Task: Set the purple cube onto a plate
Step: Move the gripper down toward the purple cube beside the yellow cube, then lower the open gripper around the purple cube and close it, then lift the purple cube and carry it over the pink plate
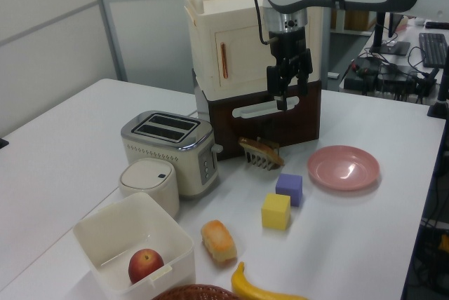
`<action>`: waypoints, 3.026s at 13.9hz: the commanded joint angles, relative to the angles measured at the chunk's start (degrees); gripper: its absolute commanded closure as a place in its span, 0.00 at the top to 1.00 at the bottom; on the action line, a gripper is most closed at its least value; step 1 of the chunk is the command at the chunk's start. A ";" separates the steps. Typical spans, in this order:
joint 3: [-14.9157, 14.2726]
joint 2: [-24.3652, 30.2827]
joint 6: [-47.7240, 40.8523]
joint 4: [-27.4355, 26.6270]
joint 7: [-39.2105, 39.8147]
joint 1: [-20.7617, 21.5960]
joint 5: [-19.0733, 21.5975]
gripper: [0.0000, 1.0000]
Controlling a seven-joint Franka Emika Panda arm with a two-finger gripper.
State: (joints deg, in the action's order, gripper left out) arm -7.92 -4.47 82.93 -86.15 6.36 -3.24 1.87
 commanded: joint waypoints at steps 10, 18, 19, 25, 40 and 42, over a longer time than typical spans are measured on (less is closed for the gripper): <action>-1.22 -1.25 9.06 -6.30 1.46 4.02 0.06 1.00; -1.22 -3.61 20.16 -15.80 4.71 6.84 0.06 1.00; -1.22 -3.79 20.25 -15.81 4.97 6.75 0.06 1.00; -1.66 -4.76 20.34 -18.70 14.37 2.72 -4.14 1.00; -1.74 -10.75 35.02 -25.12 19.04 0.69 -6.79 0.19; -1.83 -8.03 32.31 -25.04 18.86 0.43 -6.62 0.11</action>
State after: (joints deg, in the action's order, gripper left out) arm -9.24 -17.00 117.86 -110.31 25.67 -2.77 -3.88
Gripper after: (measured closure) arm 0.370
